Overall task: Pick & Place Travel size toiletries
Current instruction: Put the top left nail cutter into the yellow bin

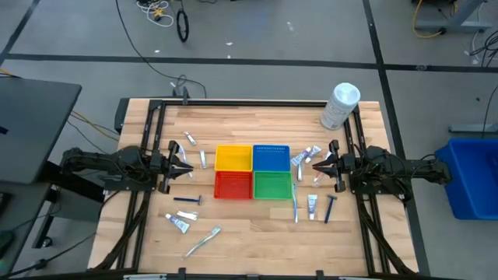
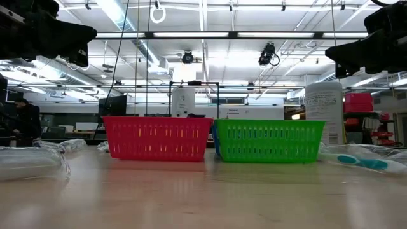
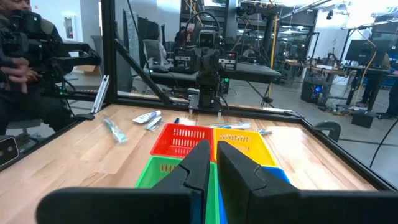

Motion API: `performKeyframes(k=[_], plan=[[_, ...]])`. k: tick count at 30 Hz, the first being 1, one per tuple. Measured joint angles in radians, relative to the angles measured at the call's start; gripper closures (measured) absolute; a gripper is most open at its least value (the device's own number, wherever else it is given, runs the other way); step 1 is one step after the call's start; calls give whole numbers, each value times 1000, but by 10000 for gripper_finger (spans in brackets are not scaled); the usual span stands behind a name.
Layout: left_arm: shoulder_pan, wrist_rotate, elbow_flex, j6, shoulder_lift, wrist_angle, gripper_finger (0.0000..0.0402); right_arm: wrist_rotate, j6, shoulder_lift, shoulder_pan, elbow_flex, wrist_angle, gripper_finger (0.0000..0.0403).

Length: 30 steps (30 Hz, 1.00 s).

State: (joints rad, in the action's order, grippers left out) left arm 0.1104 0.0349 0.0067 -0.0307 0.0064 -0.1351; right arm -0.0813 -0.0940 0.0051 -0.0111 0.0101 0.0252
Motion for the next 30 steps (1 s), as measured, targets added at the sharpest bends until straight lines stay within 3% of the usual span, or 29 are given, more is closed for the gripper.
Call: performKeyframes(k=[6, 19, 30], plan=[[0, -32, 0, 102, 0, -43, 358, 0, 0, 0, 0, 0, 0, 362], [0, -28, 35, 138, 0, -64, 358, 0, 0, 0, 0, 0, 0, 362], [0, 46, 145, 175, 0, -55, 358, 0, 0, 0, 0, 0, 0, 361]])
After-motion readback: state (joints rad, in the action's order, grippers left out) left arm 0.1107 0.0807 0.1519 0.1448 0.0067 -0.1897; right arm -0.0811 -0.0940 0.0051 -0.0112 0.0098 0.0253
